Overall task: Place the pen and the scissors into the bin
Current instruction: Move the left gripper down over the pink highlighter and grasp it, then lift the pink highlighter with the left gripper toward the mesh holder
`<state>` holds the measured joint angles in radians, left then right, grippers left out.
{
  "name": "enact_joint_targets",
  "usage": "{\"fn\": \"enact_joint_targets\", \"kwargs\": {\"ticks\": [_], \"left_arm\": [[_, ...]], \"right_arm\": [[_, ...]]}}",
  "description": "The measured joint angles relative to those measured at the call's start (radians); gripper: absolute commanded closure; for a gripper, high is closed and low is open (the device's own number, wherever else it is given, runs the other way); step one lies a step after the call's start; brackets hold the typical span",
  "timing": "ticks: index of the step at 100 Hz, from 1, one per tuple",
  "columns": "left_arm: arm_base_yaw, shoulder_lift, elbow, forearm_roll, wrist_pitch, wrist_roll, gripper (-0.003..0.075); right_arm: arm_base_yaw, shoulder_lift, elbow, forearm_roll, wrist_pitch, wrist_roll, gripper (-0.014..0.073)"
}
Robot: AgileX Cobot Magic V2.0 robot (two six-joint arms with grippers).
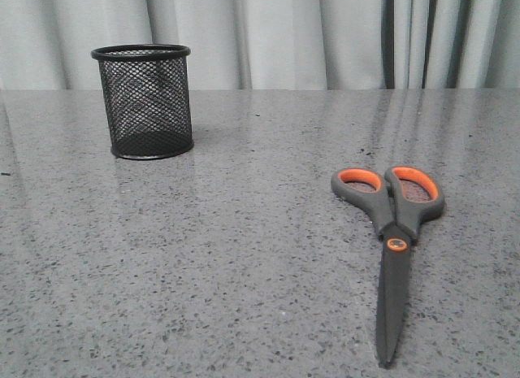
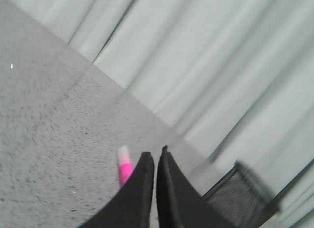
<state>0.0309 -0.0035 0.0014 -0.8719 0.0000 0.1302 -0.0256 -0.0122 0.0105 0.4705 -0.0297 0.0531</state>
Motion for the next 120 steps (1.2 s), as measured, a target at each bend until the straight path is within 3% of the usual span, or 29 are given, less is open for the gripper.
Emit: {"fn": "enact_joint_targets", "kwargs": {"ticks": [12, 24, 31, 42, 59, 70, 89, 120], "left_arm": [[0.0, 0.0, 0.0, -0.119, -0.009, -0.001, 0.0686], [0.0, 0.0, -0.016, -0.084, 0.02, 0.033, 0.0437], [0.0, 0.0, -0.056, -0.052, 0.047, 0.041, 0.0344], [0.0, 0.07, -0.152, 0.018, 0.152, 0.045, 0.0376], [0.0, 0.387, -0.396, 0.223, 0.43, 0.045, 0.0487], [0.0, 0.608, -0.569, 0.326, 0.564, 0.032, 0.0492], [0.0, 0.973, -0.861, 0.543, 0.796, -0.13, 0.0487], [0.0, 1.317, -1.079, 0.654, 0.924, -0.212, 0.0487]], "right_arm": [[0.0, 0.0, -0.002, 0.054, 0.002, 0.0, 0.0595], [0.0, 0.0, -0.041, 0.071, 0.082, 0.0, 0.0386], [0.0, 0.0, -0.083, 0.073, 0.135, 0.0, 0.0298], [0.0, 0.026, -0.145, 0.073, 0.222, 0.0, 0.0288], [0.0, 0.126, -0.223, 0.073, 0.318, -0.007, 0.0288], [0.0, 0.182, -0.255, 0.073, 0.333, -0.015, 0.0288], [0.0, 0.197, -0.272, 0.073, 0.354, -0.018, 0.0288], [0.0, 0.197, -0.272, 0.073, 0.417, -0.021, 0.0288]]}}
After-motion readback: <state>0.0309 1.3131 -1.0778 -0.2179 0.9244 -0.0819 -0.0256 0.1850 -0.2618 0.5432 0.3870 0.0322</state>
